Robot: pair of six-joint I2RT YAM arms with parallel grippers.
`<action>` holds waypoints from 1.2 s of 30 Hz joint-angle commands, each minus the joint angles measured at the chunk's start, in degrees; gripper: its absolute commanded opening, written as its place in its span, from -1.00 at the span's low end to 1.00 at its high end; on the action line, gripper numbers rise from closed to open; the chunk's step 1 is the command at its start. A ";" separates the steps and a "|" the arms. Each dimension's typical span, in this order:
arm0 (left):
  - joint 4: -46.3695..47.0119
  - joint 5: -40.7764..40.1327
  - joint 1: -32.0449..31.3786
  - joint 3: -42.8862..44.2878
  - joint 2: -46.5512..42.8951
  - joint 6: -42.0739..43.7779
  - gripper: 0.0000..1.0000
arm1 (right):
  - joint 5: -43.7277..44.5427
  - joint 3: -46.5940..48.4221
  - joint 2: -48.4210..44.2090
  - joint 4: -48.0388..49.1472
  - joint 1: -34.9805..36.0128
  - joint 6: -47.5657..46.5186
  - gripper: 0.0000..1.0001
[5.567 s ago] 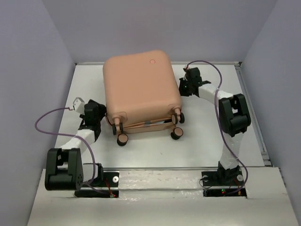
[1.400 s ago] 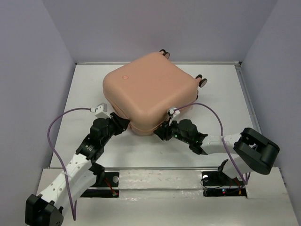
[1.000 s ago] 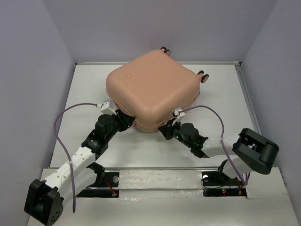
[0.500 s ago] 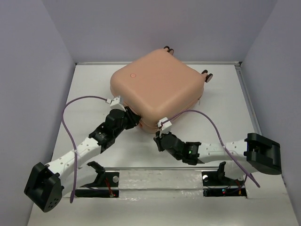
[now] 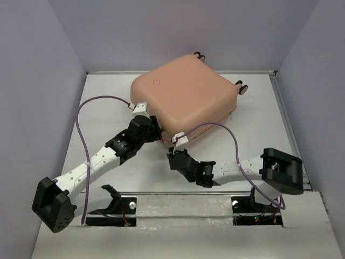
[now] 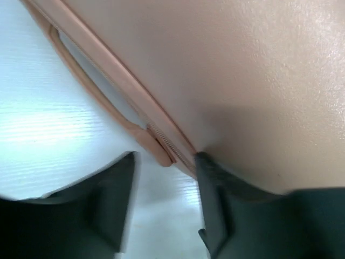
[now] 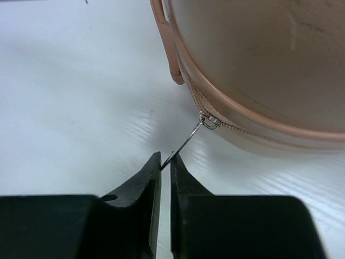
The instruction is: Pack the luggage
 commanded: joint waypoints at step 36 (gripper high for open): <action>11.25 36.25 31.47 43.74 50.44 -4.56 0.80 | -22.35 0.53 -11.98 -11.35 -54.44 1.68 -0.86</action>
